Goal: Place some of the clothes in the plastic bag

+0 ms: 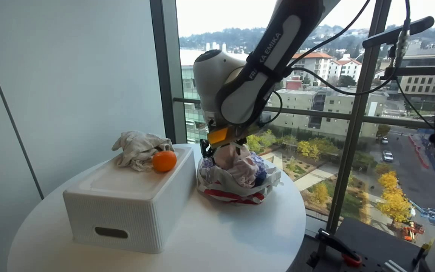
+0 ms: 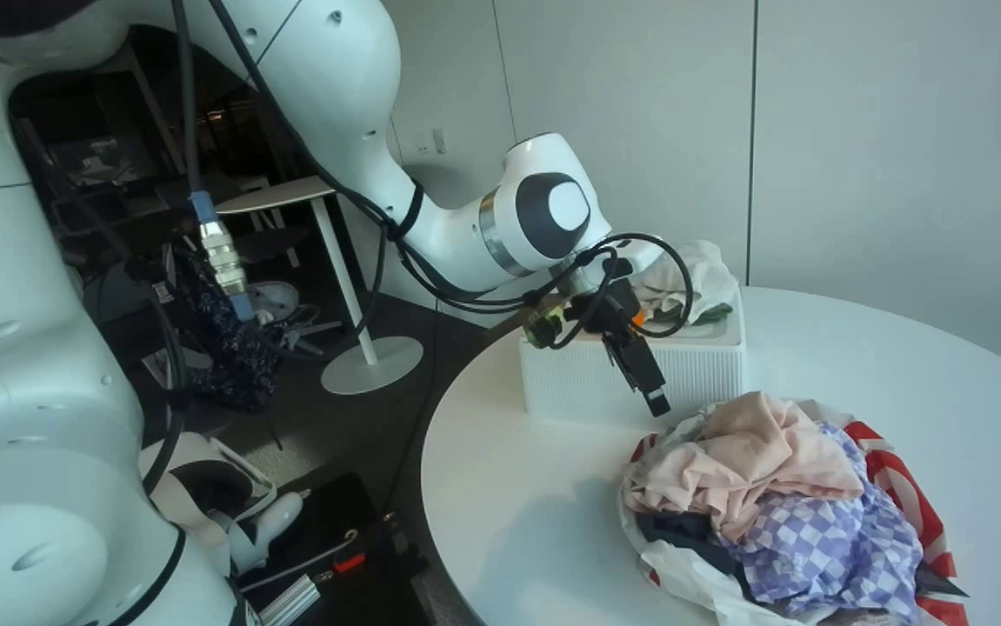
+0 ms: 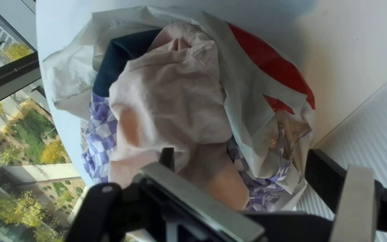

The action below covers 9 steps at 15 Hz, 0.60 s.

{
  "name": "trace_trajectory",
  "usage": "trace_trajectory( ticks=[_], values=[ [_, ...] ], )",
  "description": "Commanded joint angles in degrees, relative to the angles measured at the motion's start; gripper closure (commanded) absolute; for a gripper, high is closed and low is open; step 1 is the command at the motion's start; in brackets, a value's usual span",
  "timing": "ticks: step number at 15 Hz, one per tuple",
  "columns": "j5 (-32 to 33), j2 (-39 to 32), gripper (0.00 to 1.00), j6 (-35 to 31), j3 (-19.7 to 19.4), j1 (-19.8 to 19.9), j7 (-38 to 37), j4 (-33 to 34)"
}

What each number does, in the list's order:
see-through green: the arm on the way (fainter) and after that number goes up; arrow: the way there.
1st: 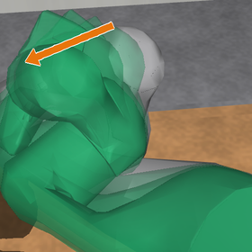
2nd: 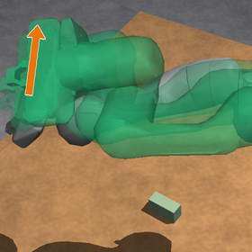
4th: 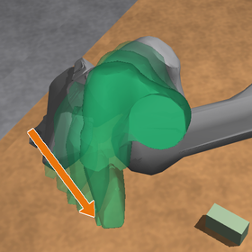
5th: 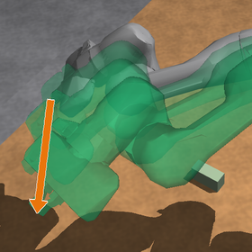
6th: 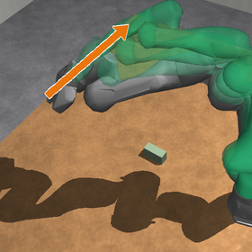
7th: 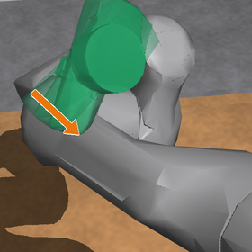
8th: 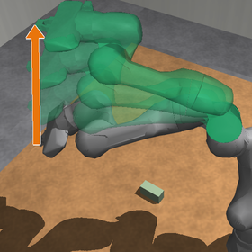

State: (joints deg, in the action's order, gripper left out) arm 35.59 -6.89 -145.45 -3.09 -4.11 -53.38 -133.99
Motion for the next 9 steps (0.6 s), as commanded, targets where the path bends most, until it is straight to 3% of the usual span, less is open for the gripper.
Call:
trace_trajectory(
  ticks=[1,9],
  values=[
    [-2.08,-4.04,0.0,-3.18,0.31,0.34,1.48,2.02],
    [-5.42,-12.1,0.0,-6.89,-1.41,-0.53,3.86,7.27]
  ],
)
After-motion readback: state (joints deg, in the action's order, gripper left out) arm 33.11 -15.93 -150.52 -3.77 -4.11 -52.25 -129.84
